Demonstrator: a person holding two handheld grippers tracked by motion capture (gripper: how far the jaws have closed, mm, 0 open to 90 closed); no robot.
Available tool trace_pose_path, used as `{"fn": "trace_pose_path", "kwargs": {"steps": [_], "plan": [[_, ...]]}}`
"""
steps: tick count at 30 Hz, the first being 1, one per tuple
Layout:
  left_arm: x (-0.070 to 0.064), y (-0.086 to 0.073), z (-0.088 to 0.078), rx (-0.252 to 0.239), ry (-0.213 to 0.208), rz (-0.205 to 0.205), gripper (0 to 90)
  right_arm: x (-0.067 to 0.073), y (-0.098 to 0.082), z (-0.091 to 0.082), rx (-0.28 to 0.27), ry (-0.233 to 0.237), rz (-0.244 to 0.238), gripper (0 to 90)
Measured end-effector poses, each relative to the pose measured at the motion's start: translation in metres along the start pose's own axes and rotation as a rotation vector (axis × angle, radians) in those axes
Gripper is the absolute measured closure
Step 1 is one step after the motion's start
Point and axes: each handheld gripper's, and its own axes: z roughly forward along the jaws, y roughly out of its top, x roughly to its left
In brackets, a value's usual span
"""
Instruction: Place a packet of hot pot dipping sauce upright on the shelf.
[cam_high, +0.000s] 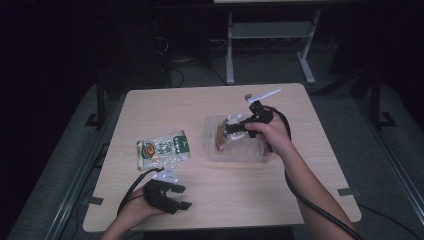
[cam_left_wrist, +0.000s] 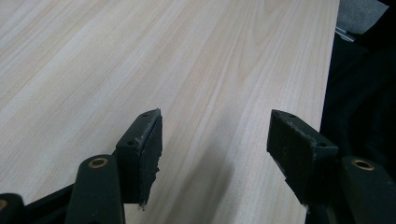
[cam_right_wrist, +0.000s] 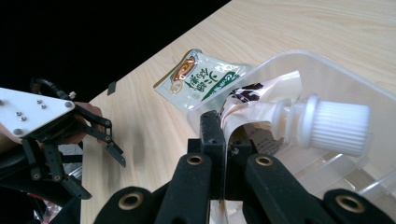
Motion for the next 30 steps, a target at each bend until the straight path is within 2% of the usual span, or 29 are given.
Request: {"fn": "trace_pose_path", "kwargs": {"steps": [14,21,24,25,30], "plan": [[-0.001,0.001,0.002,-0.003,-0.005,-0.003,35.4,-0.007,0.003,0.02,0.036,-0.02,0.017,89.6],[-0.002,0.001,0.003,-0.002,-0.008,-0.007,35.4,-0.009,0.005,0.027,0.032,-0.021,0.023,89.3],[-0.002,0.001,0.003,-0.002,-0.008,-0.005,35.4,-0.008,0.006,0.026,0.024,-0.03,0.02,85.0],[-0.001,0.001,0.002,0.008,-0.007,0.006,35.4,-0.008,0.006,0.025,0.018,-0.028,0.018,83.7],[0.0,0.001,0.003,0.004,-0.008,0.002,35.5,-0.005,0.007,0.016,0.003,-0.046,0.009,79.9]]}}
